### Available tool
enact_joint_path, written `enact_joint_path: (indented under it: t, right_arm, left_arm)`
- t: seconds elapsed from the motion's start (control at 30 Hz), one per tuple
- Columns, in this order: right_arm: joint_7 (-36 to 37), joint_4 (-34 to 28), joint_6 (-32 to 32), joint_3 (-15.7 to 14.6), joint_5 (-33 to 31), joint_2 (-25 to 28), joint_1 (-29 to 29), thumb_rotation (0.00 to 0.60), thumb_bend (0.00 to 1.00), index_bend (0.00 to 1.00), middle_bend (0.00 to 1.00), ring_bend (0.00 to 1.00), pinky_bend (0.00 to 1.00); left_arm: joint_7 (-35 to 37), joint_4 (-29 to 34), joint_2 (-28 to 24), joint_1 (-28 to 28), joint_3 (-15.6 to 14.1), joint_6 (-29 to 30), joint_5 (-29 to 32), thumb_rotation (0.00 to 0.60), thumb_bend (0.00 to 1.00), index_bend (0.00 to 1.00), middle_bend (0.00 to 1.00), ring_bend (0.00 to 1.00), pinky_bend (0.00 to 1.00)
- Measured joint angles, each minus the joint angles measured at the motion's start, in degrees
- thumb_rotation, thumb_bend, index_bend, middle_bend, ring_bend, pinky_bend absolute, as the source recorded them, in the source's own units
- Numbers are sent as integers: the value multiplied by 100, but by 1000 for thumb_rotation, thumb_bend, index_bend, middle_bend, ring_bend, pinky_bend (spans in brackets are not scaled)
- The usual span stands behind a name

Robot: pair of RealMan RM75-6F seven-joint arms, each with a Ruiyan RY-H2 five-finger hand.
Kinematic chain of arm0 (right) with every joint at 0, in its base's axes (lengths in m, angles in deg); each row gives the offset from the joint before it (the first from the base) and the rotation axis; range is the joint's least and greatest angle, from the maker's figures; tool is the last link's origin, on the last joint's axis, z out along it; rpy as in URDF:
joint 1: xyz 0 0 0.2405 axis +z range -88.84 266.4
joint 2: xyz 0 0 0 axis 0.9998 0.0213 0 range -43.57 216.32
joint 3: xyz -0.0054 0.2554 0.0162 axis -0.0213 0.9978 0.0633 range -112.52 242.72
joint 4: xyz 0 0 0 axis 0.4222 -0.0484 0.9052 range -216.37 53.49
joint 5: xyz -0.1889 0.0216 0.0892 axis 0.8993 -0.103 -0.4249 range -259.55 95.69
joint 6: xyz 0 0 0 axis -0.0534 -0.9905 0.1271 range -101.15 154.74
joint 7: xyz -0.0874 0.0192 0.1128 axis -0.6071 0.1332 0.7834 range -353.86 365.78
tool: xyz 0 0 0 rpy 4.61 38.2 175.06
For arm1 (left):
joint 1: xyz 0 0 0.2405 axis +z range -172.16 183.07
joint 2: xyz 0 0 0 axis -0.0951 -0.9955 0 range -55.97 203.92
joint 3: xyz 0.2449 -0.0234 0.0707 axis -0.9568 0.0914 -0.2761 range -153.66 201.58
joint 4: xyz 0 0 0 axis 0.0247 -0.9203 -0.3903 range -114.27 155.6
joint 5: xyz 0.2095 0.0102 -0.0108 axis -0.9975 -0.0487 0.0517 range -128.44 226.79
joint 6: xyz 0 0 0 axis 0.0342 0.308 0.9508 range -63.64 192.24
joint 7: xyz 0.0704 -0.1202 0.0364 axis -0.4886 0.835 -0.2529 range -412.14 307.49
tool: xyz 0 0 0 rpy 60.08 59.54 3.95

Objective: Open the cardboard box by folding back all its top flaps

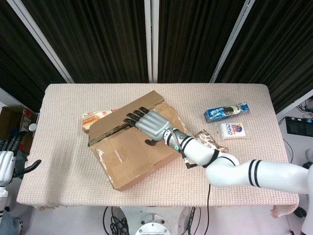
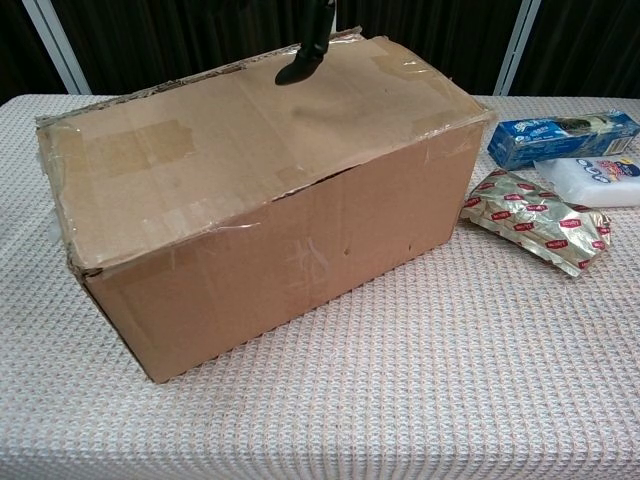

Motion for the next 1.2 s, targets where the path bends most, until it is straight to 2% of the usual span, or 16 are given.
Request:
enact_joint_path:
  t: [0.13, 0.27, 0.33, 0.47, 0.67, 0.97, 1.2]
  right_arm:
    - [-248, 276, 63, -440, -830, -317, 641, 600, 306, 0, 16, 0, 0]
    - [-305, 368, 138, -697, -1247, -456, 964, 600, 363, 0, 35, 0, 0]
    - [-289, 385, 165, -783, -1335, -479, 1064, 600, 431, 0, 46, 0, 0]
    - [-189, 350, 235, -813, -1306, -451, 1102, 600, 608, 0, 85, 0, 0]
    - [-33, 310, 269, -855, -1211, -384, 1108, 600, 768, 0, 95, 4, 0]
    - [137, 353, 139, -969, -1257, -375, 1223, 600, 899, 3, 152, 64, 0]
    - [252, 374, 112, -1067, -1313, -354, 1297, 600, 913, 23, 265, 175, 26]
  left_arm:
    - [138, 59, -45, 3, -29, 20, -83, 63, 0, 127, 128, 105, 184]
    - [221, 74, -79, -24, -41, 13, -148, 64, 0, 127, 129, 105, 184]
    - [251, 67, -76, -37, -45, -2, -160, 60, 0, 127, 129, 105, 184]
    - [305, 41, -66, -46, -57, -30, -160, 61, 0, 127, 129, 105, 184]
    - [336, 26, -67, -85, -59, -107, -133, 59, 0, 127, 129, 105, 184]
    - [335, 24, -83, -102, -57, -155, -89, 52, 0, 127, 129, 105, 184]
    - [328, 18, -99, -111, -50, -183, -50, 51, 0, 126, 129, 105, 184]
